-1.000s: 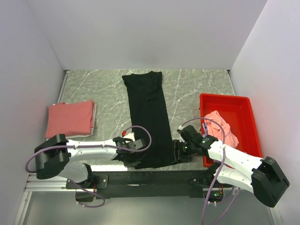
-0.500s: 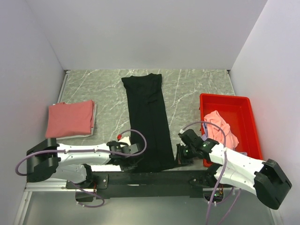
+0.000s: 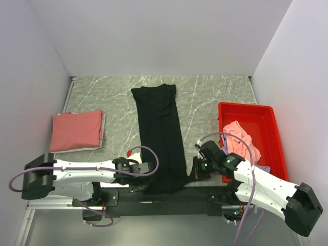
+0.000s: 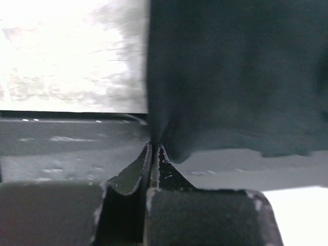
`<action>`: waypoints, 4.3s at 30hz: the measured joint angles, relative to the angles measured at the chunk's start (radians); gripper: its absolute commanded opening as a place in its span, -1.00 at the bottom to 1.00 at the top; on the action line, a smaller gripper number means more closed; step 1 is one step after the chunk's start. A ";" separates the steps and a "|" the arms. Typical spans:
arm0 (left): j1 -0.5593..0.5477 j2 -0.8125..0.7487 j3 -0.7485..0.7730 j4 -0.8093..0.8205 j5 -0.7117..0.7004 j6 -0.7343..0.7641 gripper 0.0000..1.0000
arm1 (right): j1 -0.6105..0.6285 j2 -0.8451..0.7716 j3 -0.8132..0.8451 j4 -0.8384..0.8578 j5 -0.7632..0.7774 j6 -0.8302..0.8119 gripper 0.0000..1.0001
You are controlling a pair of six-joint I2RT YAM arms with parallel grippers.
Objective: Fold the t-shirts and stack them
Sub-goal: Fold the tshirt
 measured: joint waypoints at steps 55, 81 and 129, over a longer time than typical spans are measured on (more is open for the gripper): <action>0.842 0.428 0.428 0.464 -0.078 0.682 -0.96 | -0.238 0.944 0.981 0.137 0.377 -0.288 -1.00; 0.876 0.439 0.440 0.513 -0.043 0.726 0.99 | -0.278 1.048 1.052 0.135 0.345 -0.291 0.56; 0.780 0.157 -0.090 0.690 0.148 0.525 -0.76 | -0.280 0.609 0.408 0.329 0.085 -0.189 0.61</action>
